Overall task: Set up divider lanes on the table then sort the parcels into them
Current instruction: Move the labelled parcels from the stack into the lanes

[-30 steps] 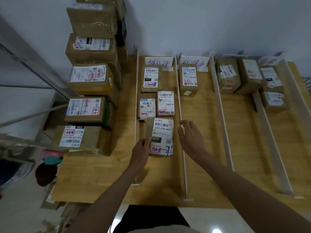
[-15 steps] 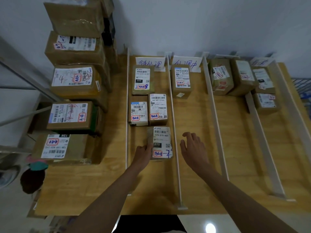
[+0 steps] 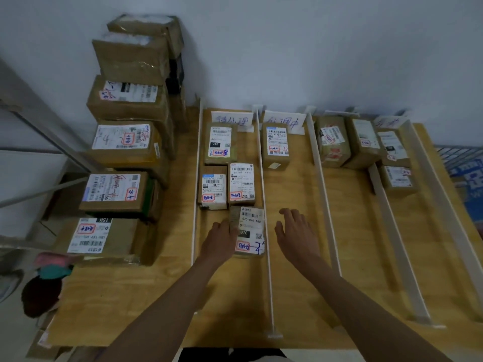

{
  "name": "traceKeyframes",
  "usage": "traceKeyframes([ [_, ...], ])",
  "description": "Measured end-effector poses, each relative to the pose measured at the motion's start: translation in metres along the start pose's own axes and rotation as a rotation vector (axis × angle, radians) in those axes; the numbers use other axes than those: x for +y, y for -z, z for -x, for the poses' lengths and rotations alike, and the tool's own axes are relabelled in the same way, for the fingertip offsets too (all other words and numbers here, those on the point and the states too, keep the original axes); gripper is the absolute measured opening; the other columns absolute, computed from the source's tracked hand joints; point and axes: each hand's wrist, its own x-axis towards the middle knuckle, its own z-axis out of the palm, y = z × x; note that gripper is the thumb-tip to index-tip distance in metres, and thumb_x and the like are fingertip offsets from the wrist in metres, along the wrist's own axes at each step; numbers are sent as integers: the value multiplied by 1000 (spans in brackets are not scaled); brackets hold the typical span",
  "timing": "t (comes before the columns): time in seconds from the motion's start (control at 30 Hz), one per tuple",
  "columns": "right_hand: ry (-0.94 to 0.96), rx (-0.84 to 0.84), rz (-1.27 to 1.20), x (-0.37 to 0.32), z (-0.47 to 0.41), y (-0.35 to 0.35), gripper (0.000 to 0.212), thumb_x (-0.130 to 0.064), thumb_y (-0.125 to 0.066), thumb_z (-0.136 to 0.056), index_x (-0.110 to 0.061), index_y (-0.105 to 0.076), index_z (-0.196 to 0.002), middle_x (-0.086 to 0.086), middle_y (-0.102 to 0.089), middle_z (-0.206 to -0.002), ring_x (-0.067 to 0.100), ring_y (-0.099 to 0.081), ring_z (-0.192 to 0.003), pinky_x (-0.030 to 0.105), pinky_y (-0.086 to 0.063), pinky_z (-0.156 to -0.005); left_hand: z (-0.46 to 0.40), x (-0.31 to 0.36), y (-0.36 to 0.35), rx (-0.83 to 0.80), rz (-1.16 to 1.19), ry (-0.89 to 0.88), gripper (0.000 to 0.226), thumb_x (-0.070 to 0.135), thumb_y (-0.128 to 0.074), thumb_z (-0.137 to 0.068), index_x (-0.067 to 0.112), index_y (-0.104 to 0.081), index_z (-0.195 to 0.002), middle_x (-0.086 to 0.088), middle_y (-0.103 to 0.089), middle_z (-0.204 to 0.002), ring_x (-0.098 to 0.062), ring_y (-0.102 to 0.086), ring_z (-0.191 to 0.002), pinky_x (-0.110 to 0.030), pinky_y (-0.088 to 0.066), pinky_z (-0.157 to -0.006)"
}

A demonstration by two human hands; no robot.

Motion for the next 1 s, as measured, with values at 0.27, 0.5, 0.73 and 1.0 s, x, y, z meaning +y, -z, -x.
traceKeyframes([
  [0.27, 203, 56, 69, -38, 0, 13, 47, -32, -38, -103, -14, -39, -146, 8, -41, -151, 23, -35, -141, 39, -26, -119, 50, -5, 60, 387, -406, -170, 52, 44, -32, -104, 18, -36, -148, -4, -42, -146, -23, -44, -131, -38, -37, -107],
  [0.5, 344, 123, 48, -85, 18, 21, 48, -34, -33, -103, -18, -37, -148, 7, -35, -157, 24, -31, -145, 42, -23, -120, 105, -29, 99, 591, -527, -162, 52, 44, -32, -102, 15, -42, -143, -5, -44, -144, -23, -41, -134, -40, -31, -114],
  [0.73, 468, 144, 0, -136, 40, 23, 46, -31, -37, -103, -18, -41, -147, 6, -38, -154, 24, -33, -144, 42, -25, -120, 152, -60, 133, 671, -536, -20, 55, 48, -22, -101, 19, -37, -145, -7, -39, -150, -25, -38, -136, -43, -29, -116],
  [1.0, 524, 247, -45, -198, 27, 32, 40, -29, -43, -100, -17, -48, -138, 7, -51, -141, 25, -48, -130, 44, -40, -110, 151, -89, 192, 717, -553, -25, 61, 51, -23, -102, 18, -25, -153, -6, -27, -160, -23, -24, -147, -43, -20, -121],
])
